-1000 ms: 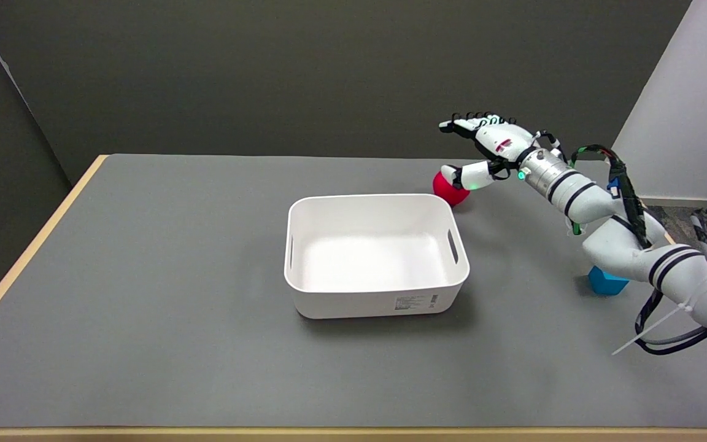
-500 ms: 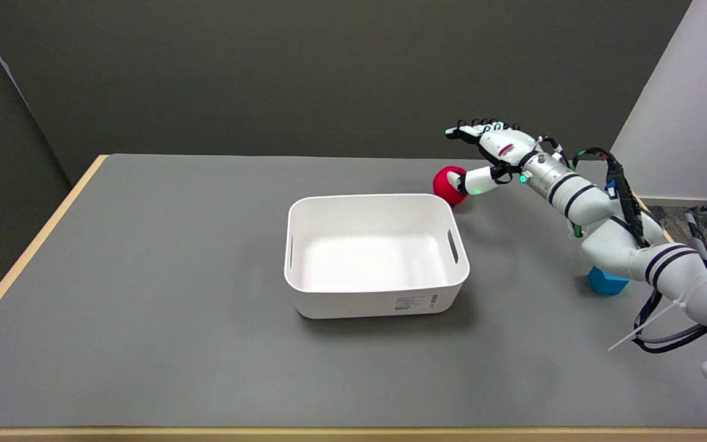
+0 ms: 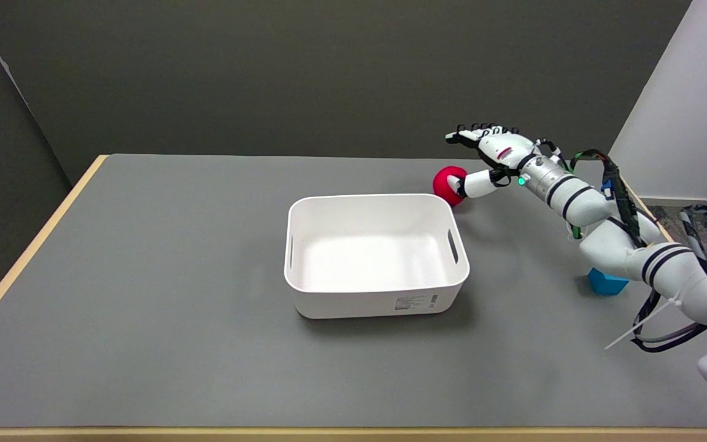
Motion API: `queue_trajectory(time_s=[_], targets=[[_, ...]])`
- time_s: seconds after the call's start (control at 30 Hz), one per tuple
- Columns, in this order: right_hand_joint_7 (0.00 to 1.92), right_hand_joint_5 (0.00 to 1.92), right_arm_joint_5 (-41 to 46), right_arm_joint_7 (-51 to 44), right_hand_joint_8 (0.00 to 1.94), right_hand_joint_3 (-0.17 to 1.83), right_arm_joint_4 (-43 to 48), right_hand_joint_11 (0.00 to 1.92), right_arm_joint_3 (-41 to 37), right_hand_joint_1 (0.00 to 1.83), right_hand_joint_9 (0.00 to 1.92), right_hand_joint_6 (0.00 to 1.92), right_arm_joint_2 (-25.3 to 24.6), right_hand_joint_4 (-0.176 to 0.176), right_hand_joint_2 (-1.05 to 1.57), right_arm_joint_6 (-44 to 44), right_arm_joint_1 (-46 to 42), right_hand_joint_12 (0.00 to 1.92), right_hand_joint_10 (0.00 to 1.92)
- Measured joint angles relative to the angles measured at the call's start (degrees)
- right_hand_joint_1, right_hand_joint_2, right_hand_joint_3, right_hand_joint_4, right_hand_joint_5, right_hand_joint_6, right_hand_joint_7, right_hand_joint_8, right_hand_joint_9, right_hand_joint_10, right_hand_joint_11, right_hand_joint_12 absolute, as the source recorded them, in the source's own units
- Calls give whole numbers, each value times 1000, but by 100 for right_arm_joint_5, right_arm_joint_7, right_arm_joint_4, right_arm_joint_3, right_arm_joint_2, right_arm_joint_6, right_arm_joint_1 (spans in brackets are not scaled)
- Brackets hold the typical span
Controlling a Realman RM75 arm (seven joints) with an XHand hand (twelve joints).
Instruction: Pick up the pomegranate.
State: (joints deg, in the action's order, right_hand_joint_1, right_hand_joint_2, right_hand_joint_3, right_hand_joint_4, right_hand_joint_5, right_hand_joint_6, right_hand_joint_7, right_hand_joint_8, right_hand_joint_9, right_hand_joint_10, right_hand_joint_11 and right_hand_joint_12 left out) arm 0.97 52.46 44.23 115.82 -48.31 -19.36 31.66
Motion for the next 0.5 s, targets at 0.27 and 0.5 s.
queue_trajectory(time_s=[0.27,0.5], targets=[[160,109,0,8,266,984,-158,24,142,408,123,367,-104,122,608,-20,78,1058,486],[159,108,12,14,265,984,-282,23,216,408,122,366,-203,122,607,-27,115,1057,486]])
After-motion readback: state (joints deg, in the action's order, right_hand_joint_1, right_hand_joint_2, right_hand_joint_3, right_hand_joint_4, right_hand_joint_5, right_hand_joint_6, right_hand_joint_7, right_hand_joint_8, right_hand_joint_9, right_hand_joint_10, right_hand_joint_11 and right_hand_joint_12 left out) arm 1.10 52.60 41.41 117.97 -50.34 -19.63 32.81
